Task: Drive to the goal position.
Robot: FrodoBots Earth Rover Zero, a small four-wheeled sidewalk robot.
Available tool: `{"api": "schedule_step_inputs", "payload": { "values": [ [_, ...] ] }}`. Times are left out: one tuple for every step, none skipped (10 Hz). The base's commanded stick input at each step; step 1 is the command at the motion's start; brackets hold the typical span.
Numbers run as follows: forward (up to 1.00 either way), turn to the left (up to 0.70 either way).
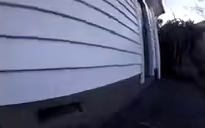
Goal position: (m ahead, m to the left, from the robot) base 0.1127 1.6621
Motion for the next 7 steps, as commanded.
{"api": "schedule_step_inputs", "payload": {
  "values": [
    [0.50,-0.50],
    [0.50,-0.50],
    [0.33,-0.32],
    [0.05,-0.03],
    [0.05,-0.01],
    [0.05,0.00],
    [0.05,0.00]
  ]
}}
